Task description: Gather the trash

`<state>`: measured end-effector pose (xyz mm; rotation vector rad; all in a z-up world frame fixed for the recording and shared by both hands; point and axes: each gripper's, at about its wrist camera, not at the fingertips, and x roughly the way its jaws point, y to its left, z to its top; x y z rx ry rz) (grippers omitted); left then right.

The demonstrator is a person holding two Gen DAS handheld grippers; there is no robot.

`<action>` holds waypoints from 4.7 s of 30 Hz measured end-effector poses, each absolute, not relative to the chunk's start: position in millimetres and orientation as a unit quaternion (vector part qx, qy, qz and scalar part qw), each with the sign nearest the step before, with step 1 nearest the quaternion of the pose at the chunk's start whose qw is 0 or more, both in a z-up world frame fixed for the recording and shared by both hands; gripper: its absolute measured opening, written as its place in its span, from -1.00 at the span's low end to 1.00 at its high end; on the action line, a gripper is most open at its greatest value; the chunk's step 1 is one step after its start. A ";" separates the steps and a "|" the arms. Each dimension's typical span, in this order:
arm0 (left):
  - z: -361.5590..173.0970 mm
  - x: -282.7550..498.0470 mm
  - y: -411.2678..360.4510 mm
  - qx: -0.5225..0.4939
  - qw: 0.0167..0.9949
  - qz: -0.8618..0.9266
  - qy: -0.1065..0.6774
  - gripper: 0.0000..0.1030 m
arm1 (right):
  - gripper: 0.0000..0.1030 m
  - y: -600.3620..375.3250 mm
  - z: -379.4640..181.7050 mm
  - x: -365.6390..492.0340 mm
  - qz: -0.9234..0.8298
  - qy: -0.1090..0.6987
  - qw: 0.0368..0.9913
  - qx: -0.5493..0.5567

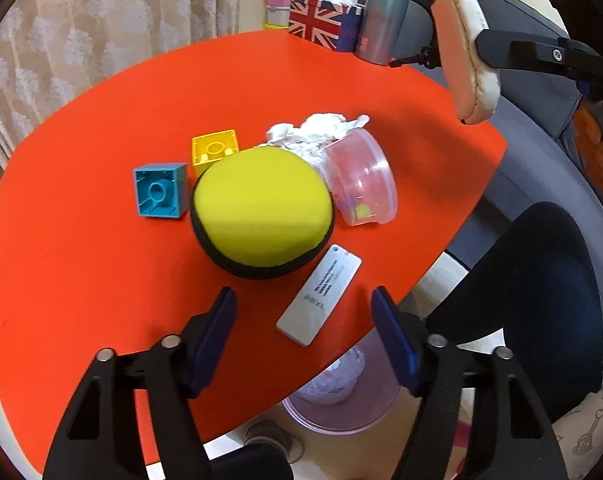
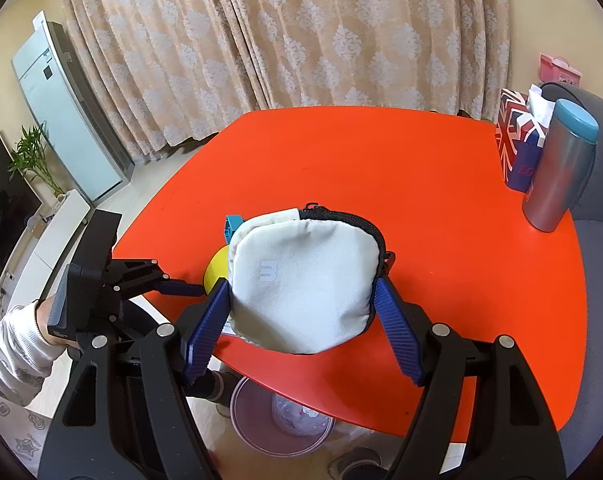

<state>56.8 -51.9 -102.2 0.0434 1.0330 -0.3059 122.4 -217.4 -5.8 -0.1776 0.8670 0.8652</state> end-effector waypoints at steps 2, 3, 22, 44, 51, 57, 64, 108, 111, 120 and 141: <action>-103.1 58.3 -53.9 0.026 0.857 -0.147 0.493 0.11 | 0.41 -217.1 -6.7 122.4 0.406 0.407 0.814 -0.083; -103.0 59.5 -54.3 0.026 0.857 -0.147 0.494 0.03 | 0.41 -217.0 -7.0 122.4 0.407 0.407 0.814 -0.083; -88.6 49.7 -48.6 0.015 0.862 -0.139 0.488 -0.63 | 0.41 -213.7 -8.4 113.5 0.405 0.403 0.815 -0.095; -27.8 -3.7 -49.2 -0.014 0.887 -0.143 0.438 -0.63 | 0.41 -215.2 -4.7 43.6 0.450 0.418 0.776 -0.147; -27.2 -15.7 -49.9 -0.017 0.887 -0.144 0.439 -0.63 | 0.41 -209.2 -25.3 24.8 0.464 0.444 0.749 -0.164; -26.6 -27.5 -49.1 -0.022 0.887 -0.143 0.438 -0.63 | 0.41 -202.2 -45.1 17.8 0.472 0.466 0.729 -0.171; -24.5 -30.8 -47.4 -0.023 0.889 -0.141 0.436 -0.63 | 0.71 -195.6 -48.4 17.3 0.474 0.468 0.725 -0.175; -40.8 -16.6 -93.8 0.011 0.863 -0.195 0.466 -0.63 | 0.86 -248.8 -12.1 38.7 0.414 0.437 0.789 -0.120; -41.9 -15.1 -95.2 0.014 0.864 -0.194 0.464 -0.21 | 0.86 -248.8 -12.2 40.5 0.413 0.437 0.790 -0.118; -40.3 -14.4 -89.0 0.001 0.878 -0.172 0.446 0.85 | 0.86 -248.3 -14.4 42.8 0.412 0.440 0.789 -0.117; -34.1 -10.1 -58.7 -0.025 0.892 -0.128 0.434 0.85 | 0.87 -228.3 -21.8 53.3 0.424 0.438 0.783 -0.122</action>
